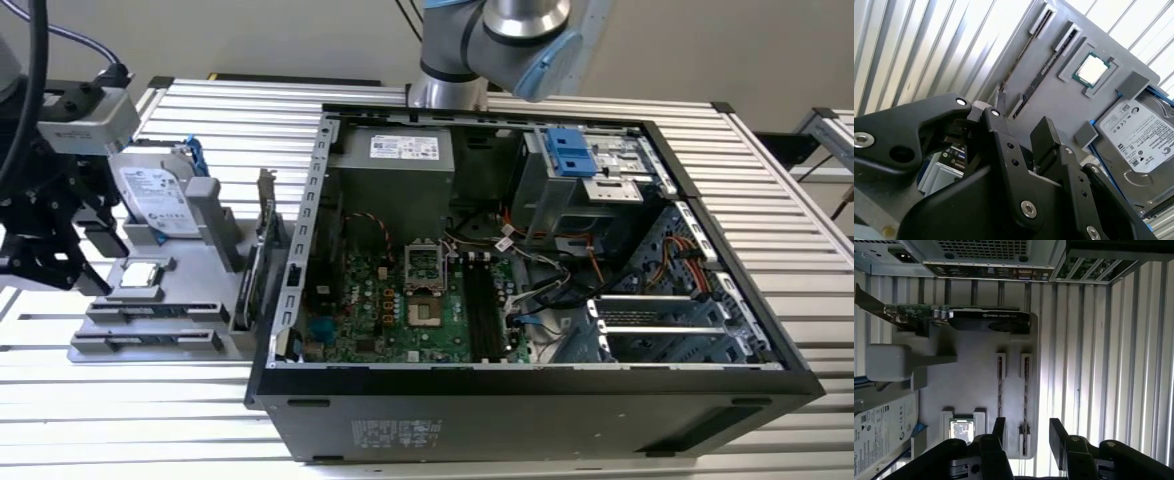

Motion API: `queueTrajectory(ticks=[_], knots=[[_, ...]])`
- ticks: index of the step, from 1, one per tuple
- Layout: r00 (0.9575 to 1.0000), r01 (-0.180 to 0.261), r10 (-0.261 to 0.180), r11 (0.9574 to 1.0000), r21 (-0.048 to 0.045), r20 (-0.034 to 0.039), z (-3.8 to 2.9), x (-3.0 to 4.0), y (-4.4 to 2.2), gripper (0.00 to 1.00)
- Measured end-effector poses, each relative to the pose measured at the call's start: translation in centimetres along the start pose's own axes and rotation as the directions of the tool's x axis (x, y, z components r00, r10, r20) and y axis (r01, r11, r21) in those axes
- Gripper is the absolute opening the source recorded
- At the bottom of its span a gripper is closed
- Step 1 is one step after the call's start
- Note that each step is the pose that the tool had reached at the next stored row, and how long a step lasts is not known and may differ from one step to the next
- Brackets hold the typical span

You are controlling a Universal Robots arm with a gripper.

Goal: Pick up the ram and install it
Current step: 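Pick up the ram and move it above insertion slot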

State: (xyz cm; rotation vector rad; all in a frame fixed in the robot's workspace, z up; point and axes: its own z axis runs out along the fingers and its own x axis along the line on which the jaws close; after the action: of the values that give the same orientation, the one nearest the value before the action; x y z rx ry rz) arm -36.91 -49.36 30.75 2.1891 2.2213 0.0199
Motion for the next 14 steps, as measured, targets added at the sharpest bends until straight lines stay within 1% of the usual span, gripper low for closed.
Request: queueTrajectory(ticks=[14], knots=[[1.0000, 0.000, 0.000, 1.0000, 0.0047, -0.0001, 1.46, 0.01, -0.04, 1.00]])
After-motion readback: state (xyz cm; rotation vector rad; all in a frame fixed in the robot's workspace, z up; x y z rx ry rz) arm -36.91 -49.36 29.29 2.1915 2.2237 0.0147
